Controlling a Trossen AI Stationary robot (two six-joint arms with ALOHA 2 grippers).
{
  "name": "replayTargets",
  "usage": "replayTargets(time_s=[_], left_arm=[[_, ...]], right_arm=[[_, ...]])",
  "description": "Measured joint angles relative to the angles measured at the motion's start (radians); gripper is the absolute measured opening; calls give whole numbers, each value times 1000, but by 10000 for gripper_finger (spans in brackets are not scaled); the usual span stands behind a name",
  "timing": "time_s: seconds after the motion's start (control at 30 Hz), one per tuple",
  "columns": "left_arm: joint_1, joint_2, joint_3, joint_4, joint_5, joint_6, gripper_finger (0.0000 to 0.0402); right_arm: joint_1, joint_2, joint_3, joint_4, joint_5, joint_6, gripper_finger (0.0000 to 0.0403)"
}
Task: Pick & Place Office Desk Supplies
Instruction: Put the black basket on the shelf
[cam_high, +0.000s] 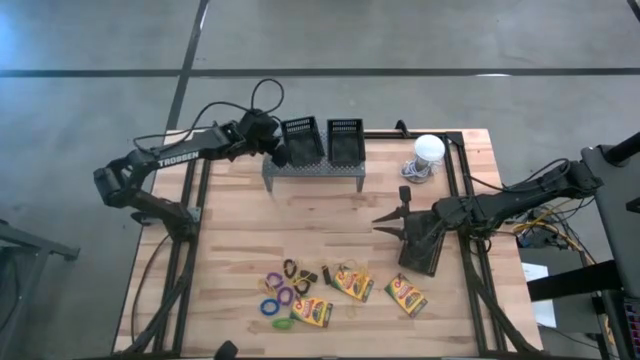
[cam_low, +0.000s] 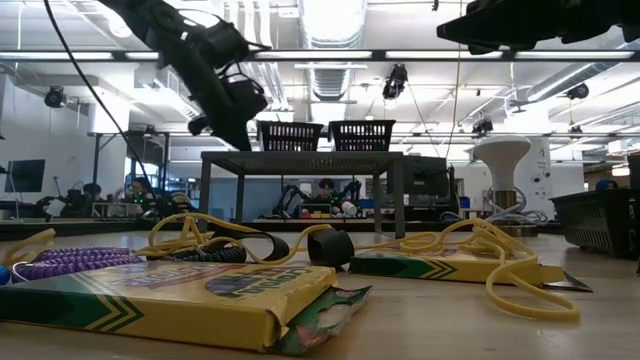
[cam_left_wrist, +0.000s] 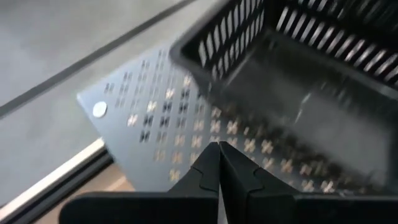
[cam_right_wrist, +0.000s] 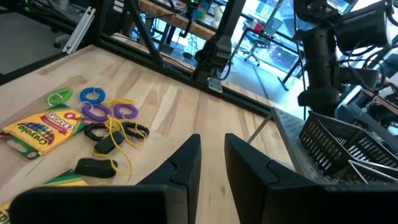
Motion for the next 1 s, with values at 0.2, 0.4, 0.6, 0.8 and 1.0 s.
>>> replayTargets(time_s=[0.2, 0.4, 0.6, 0.8, 1.0], left_arm=[[-4, 5, -6, 112, 8, -7, 3], [-10, 30, -27, 209, 23, -16, 3], [-11, 29, -32, 228, 23, -16, 3], [-13, 28, -32, 280, 47, -16, 3], [-13, 23, -31, 251, 50, -16, 3]], right_arm=[[0, 0, 0, -2, 0, 0, 68], [0, 0, 0, -2, 0, 0, 68], [0, 0, 0, -2, 0, -1, 68], [0, 0, 0, -2, 0, -4, 68], [0, 0, 0, -2, 0, -2, 68]])
